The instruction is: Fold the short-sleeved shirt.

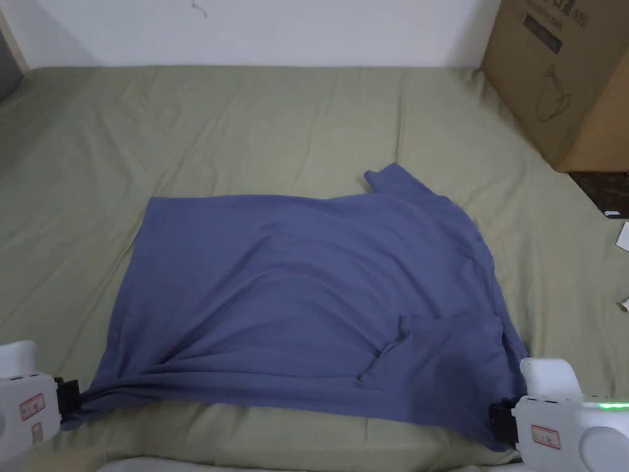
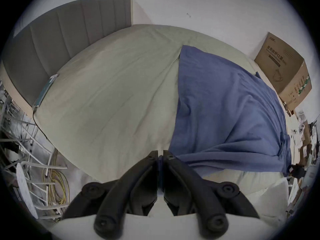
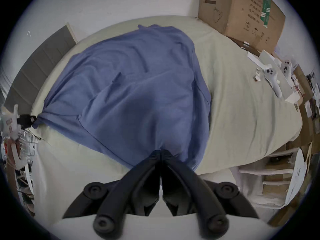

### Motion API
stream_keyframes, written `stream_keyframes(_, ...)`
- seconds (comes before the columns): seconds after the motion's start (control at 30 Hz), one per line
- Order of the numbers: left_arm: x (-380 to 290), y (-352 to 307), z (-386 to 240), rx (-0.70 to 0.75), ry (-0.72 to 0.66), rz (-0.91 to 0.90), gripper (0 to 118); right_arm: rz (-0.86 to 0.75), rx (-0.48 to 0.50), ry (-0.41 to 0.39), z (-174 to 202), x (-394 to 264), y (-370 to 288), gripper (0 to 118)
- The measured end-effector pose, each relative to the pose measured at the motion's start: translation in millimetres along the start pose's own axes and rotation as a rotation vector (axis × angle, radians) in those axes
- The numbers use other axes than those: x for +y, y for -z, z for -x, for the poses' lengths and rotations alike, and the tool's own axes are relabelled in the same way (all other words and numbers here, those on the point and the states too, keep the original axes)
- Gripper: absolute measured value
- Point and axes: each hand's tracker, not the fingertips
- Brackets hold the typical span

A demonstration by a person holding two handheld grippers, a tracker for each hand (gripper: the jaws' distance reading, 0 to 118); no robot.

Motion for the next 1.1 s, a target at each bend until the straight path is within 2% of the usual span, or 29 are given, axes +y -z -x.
stream_keyframes(0.17,12,-18,-5,0.014,0.061,-0.037,4,-0.028,0.002,-0.018,-3,18,-26,0)
stream_keyframes(0.3,37,-33,-11,0.006,0.077,-0.097,4,-0.109,0.057,0.067,-20,51,-41,0)
stream_keyframes(0.37,54,-30,-18,0.011,0.117,-0.120,4,-0.126,0.055,0.076,-27,73,-39,0)
stream_keyframes(0.5,88,-10,-35,0.031,0.182,-0.135,4,-0.145,0.002,0.029,-29,120,-16,0)
stream_keyframes(0.73,115,60,-50,0.059,0.204,-0.035,6,-0.063,-0.053,0.066,-32,157,56,0)
stream_keyframes(0.77,114,65,-51,0.065,0.200,-0.034,12,-0.041,-0.058,0.063,-30,157,63,0)
stream_keyframes(0.8,111,69,-52,0.064,0.199,-0.033,29,-0.022,-0.086,0.062,-27,154,68,0)
stream_keyframes(0.83,109,69,-52,0.075,0.197,-0.026,64,-0.022,-0.099,0.041,-25,151,71,4)
stream_keyframes(0.87,107,68,-51,0.075,0.198,-0.029,91,-0.020,-0.109,0.018,-24,149,72,16)
stream_keyframes(0.9,105,66,-49,0.072,0.197,-0.028,108,-0.032,-0.126,-0.004,-21,146,67,32)
stream_keyframes(0.93,101,62,-47,0.070,0.190,-0.033,112,-0.037,-0.126,-0.016,-18,144,63,46)
stream_keyframes(1.03,97,42,-40,0.050,0.162,-0.056,110,-0.056,-0.132,-0.033,-18,143,46,45)
stream_keyframes(1.1,92,24,-35,0.025,0.139,-0.092,110,-0.110,-0.094,-0.080,-12,140,28,45)
